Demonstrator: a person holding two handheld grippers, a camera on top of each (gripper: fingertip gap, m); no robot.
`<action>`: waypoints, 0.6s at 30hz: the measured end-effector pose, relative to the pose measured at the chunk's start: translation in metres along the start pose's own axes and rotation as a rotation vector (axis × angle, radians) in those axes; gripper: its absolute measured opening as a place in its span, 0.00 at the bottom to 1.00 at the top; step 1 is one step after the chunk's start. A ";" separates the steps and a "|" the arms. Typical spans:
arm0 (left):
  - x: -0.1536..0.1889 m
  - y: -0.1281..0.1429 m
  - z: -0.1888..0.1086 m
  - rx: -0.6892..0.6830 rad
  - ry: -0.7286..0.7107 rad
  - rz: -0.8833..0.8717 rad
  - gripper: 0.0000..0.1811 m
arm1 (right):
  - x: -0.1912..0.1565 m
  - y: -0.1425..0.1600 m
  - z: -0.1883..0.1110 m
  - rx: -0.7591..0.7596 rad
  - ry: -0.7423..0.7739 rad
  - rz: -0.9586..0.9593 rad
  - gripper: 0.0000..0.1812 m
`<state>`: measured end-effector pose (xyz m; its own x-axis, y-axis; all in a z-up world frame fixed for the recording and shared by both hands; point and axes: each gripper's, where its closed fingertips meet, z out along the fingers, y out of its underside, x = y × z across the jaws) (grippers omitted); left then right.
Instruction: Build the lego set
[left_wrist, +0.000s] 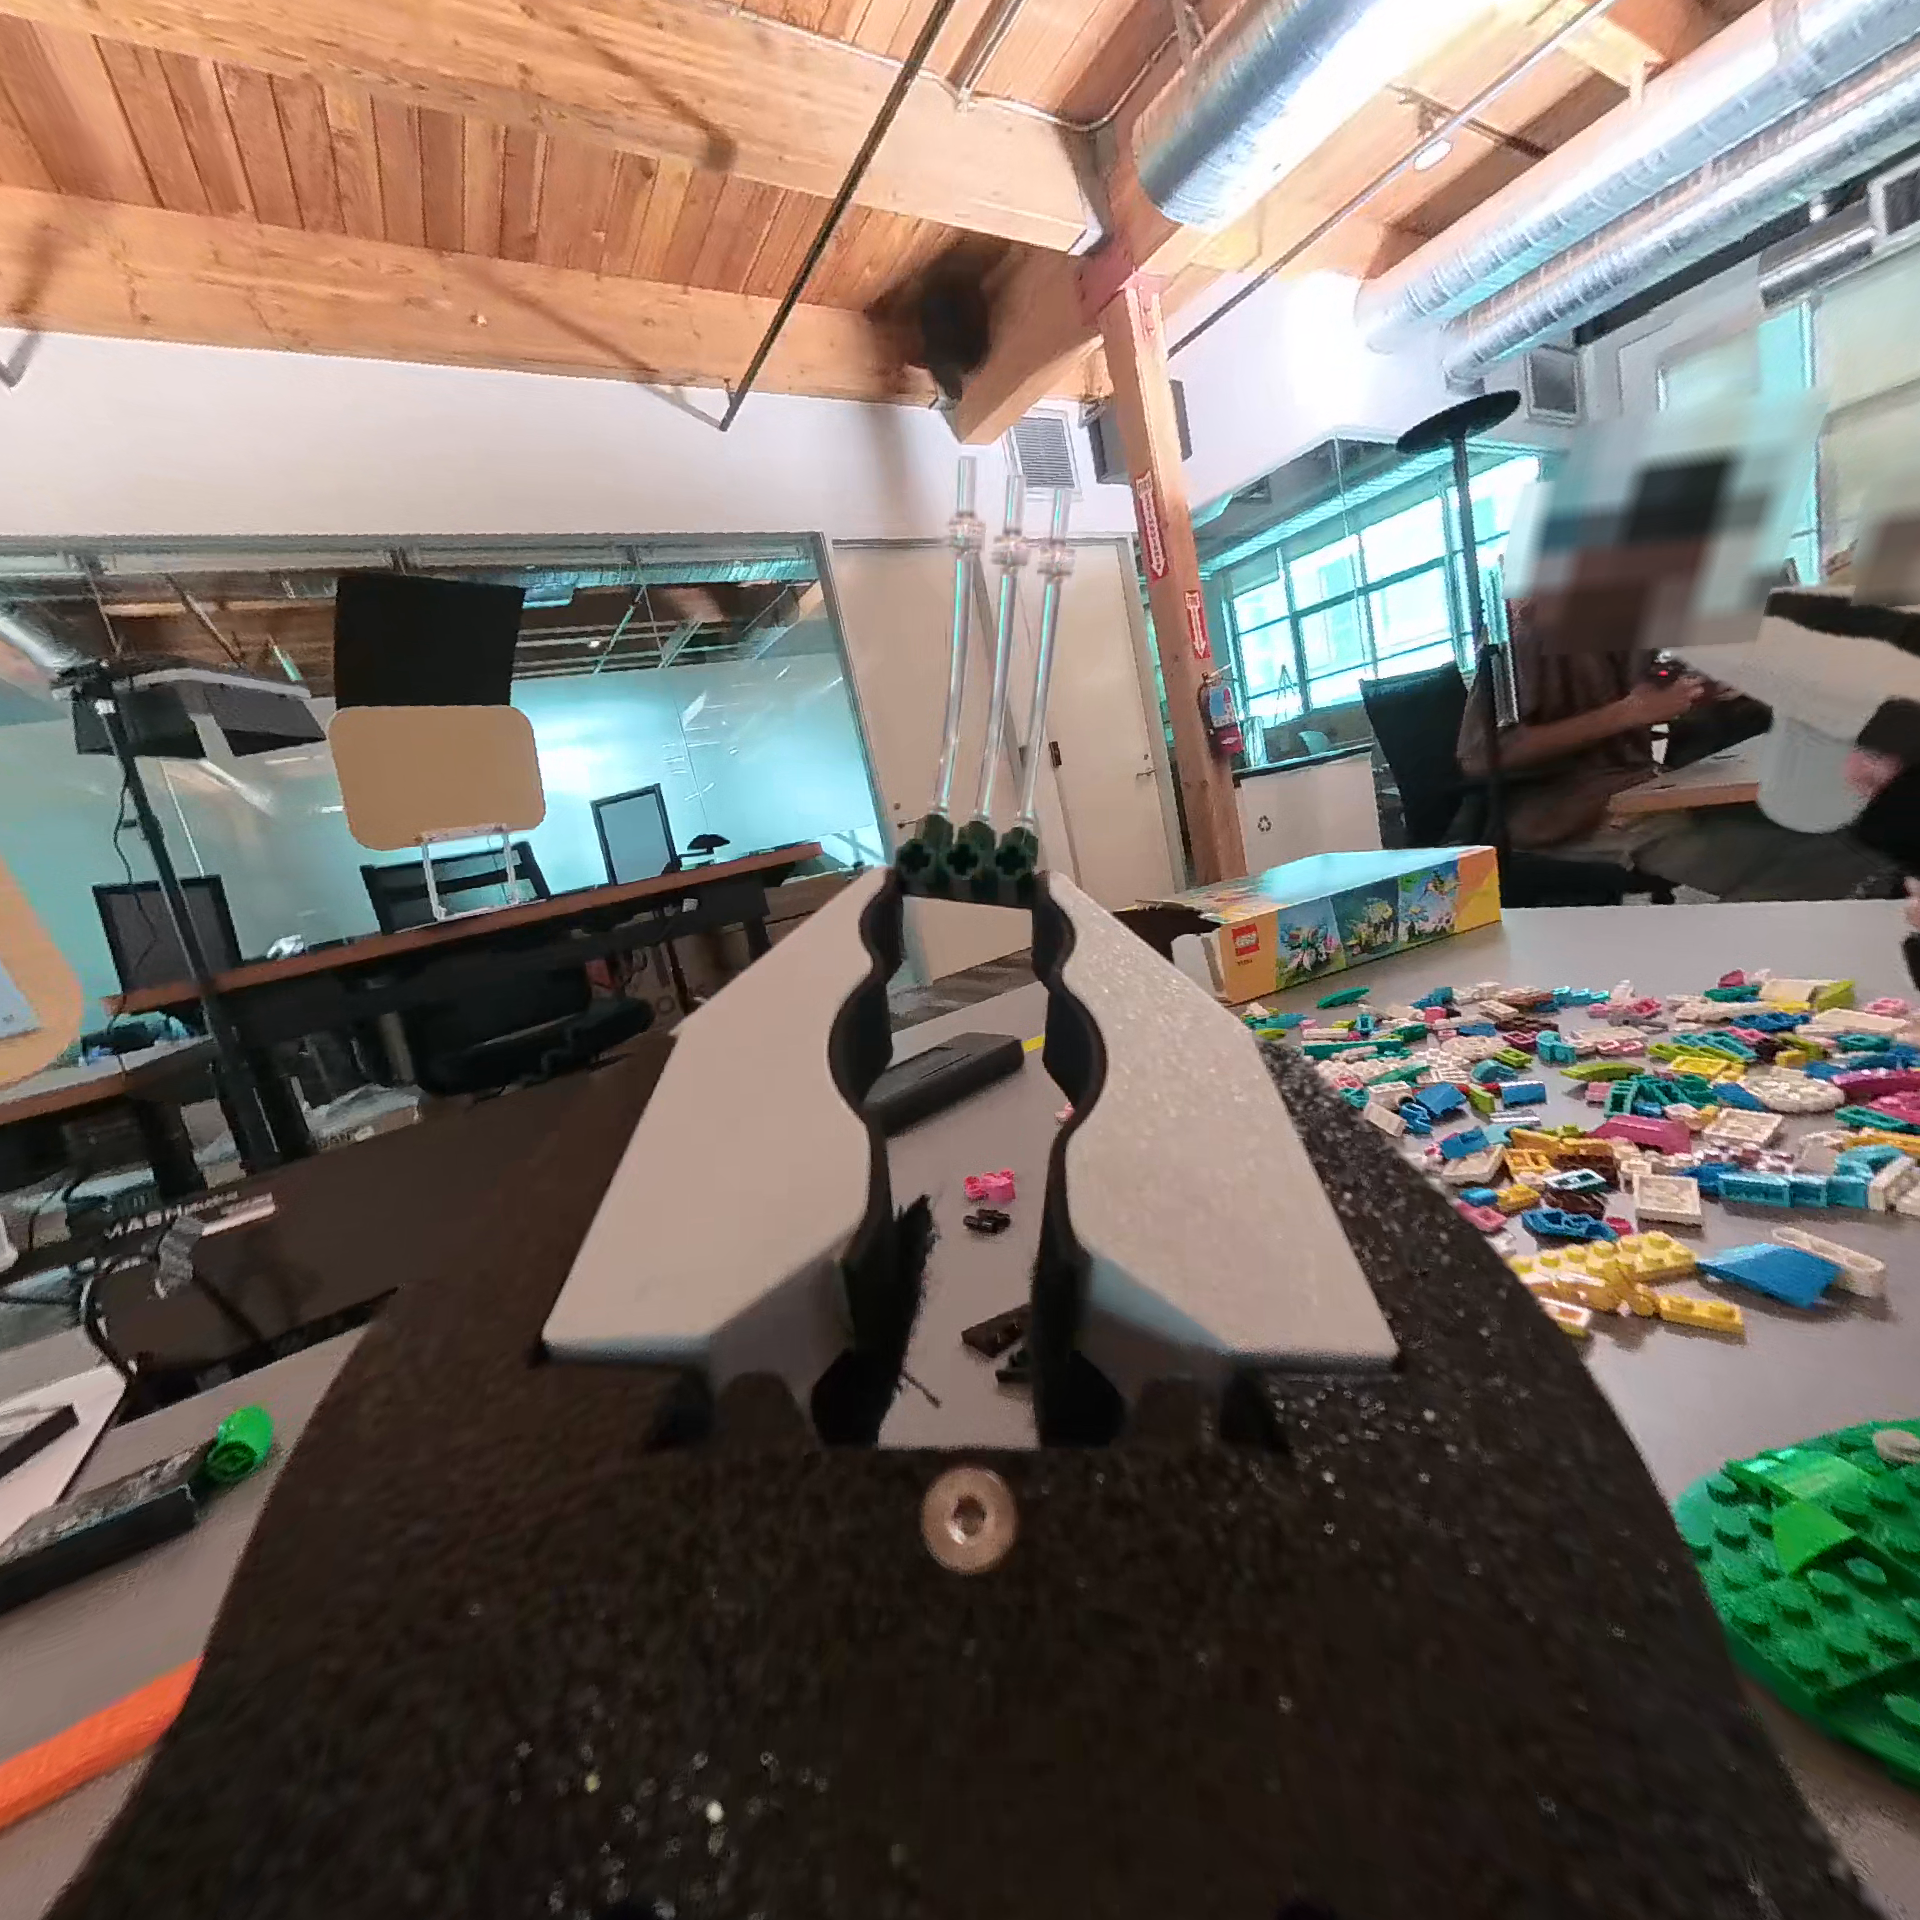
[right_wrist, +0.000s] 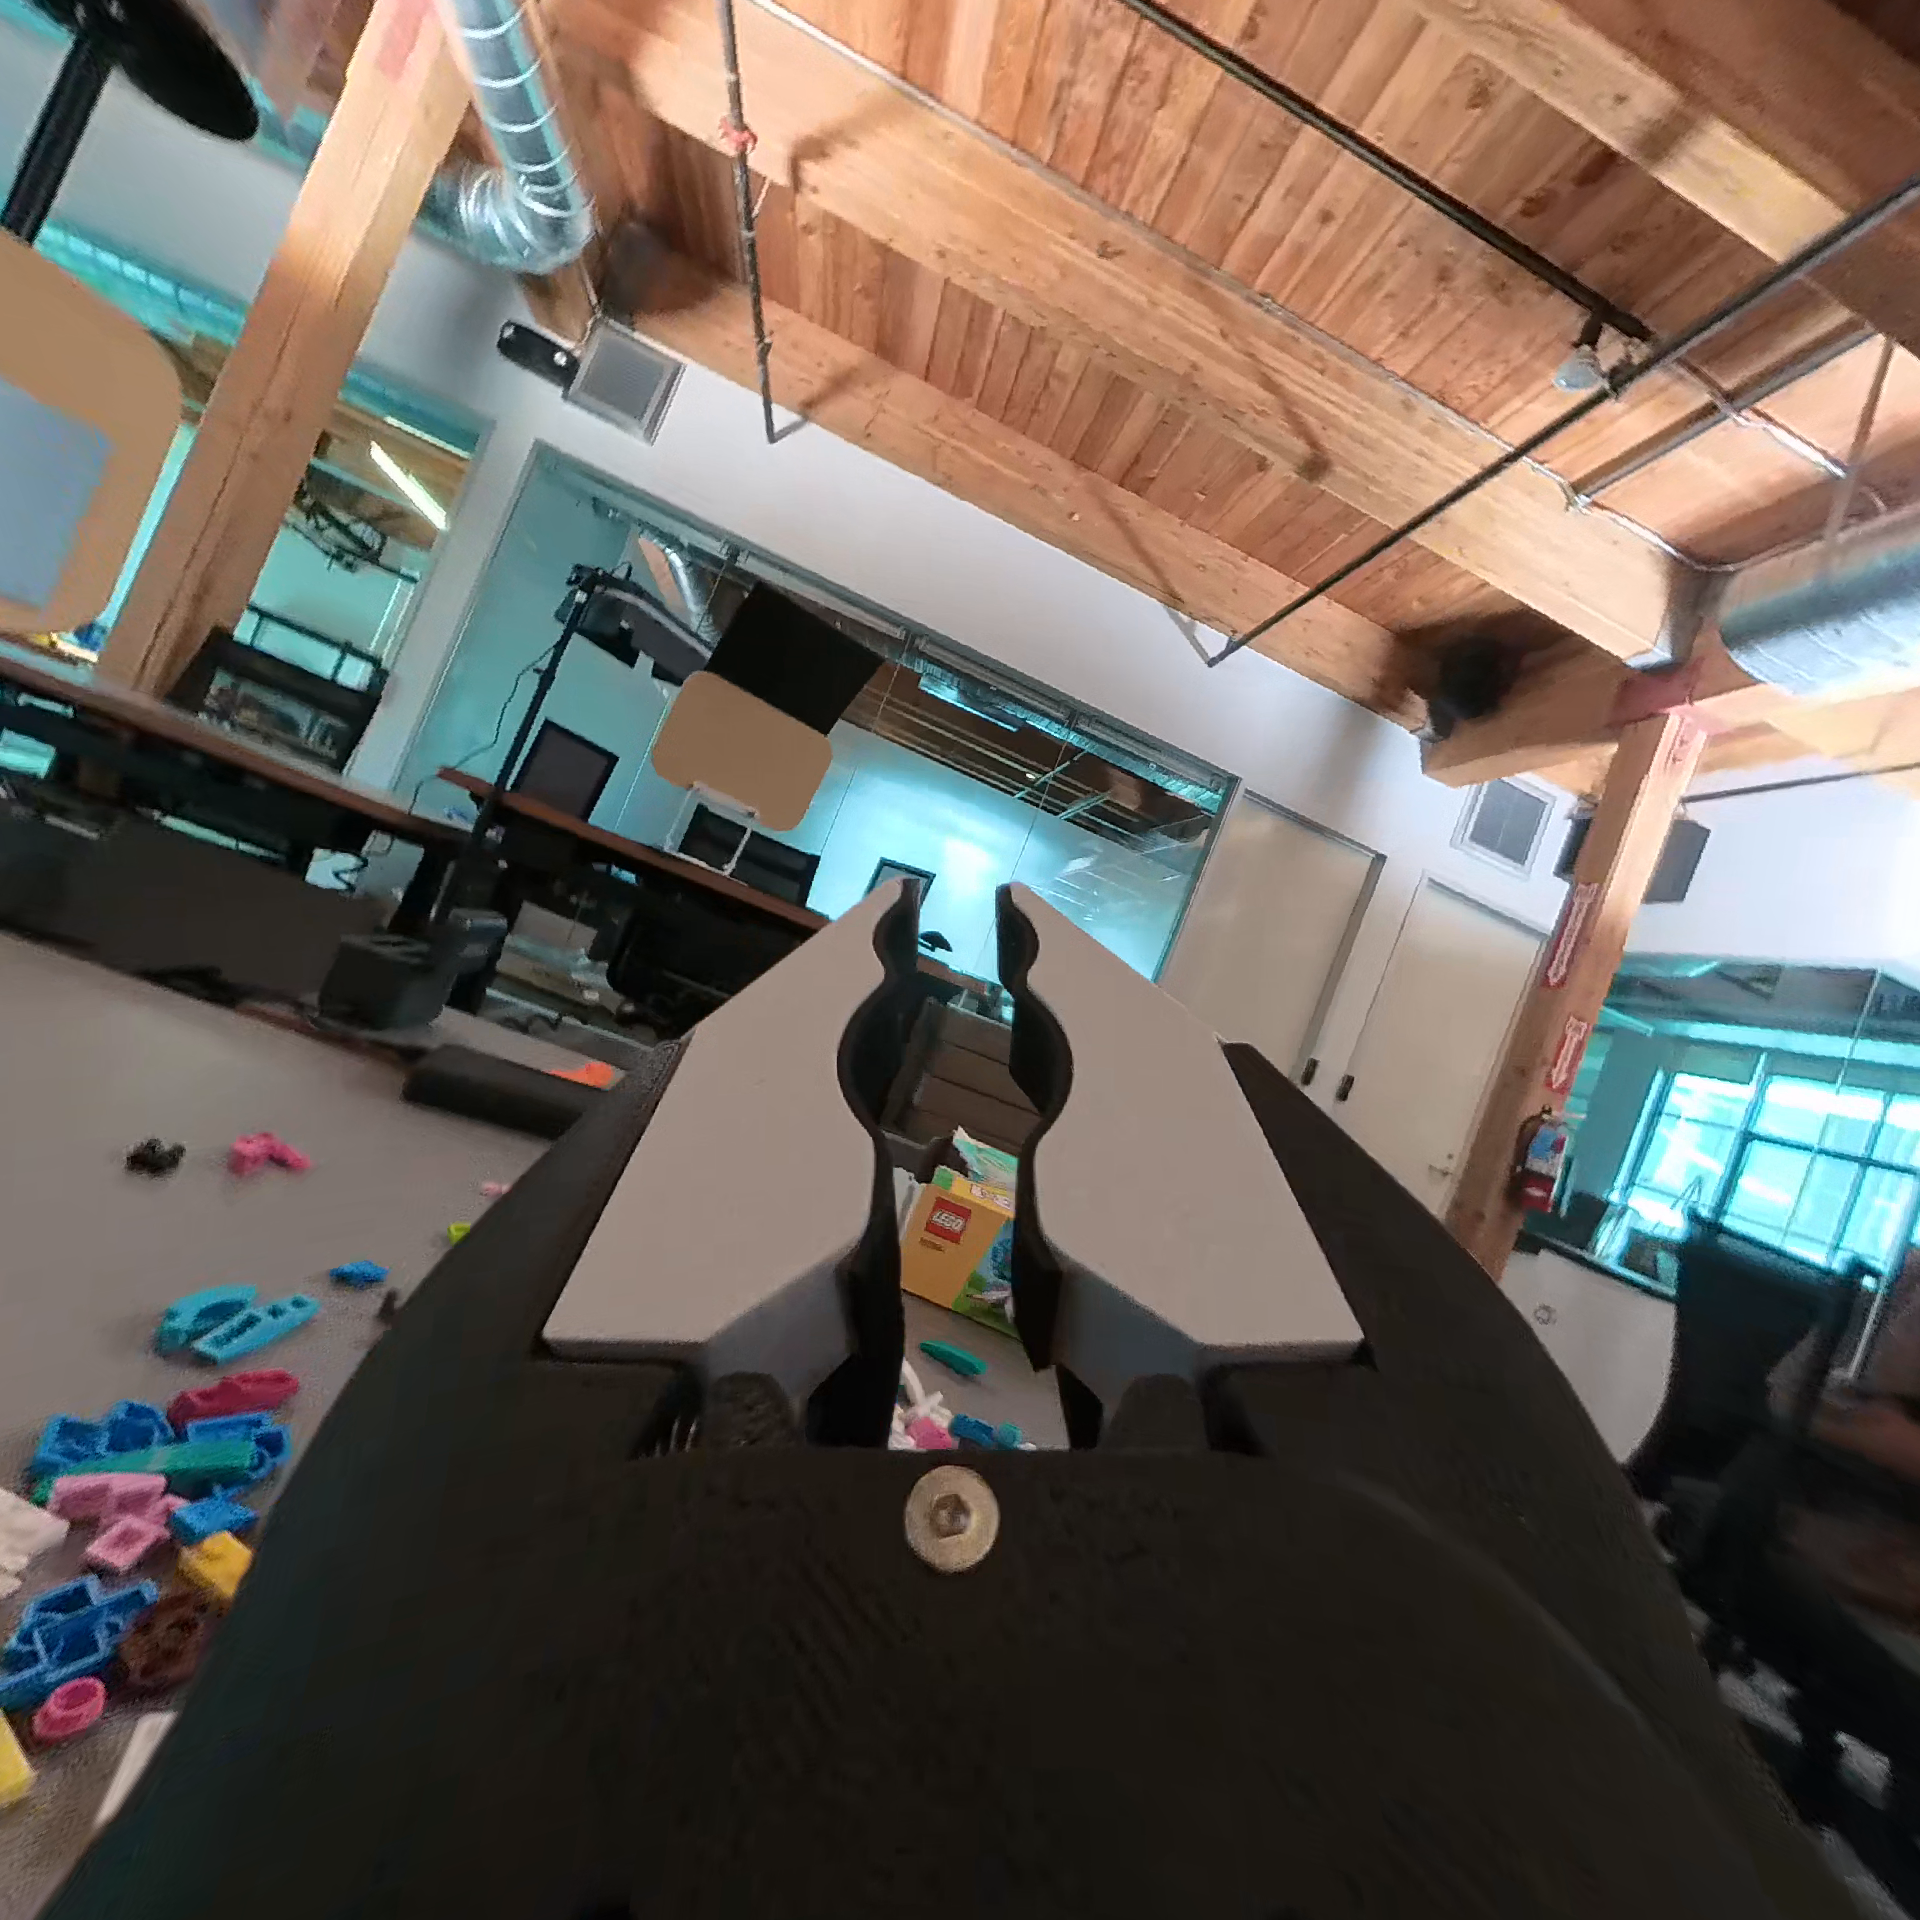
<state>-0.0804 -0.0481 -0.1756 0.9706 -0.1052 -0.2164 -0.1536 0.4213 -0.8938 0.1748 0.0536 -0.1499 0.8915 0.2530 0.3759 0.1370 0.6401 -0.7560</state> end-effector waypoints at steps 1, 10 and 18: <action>0.004 -0.002 -0.001 0.011 0.015 0.018 0.13 | -0.002 0.001 0.000 -0.002 -0.009 -0.015 0.07; 0.023 0.009 0.006 -0.039 0.060 0.130 0.12 | -0.010 0.028 0.007 -0.100 -0.017 -0.037 0.06; 0.031 0.008 0.007 -0.008 0.113 0.123 0.12 | -0.012 0.041 0.008 -0.137 -0.032 -0.045 0.06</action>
<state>-0.0503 -0.0420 -0.1865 0.9175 -0.1543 -0.3665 -0.2716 0.4301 -0.8610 0.1662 0.0826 -0.1813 0.8692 0.2503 0.4264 0.2363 0.5472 -0.8030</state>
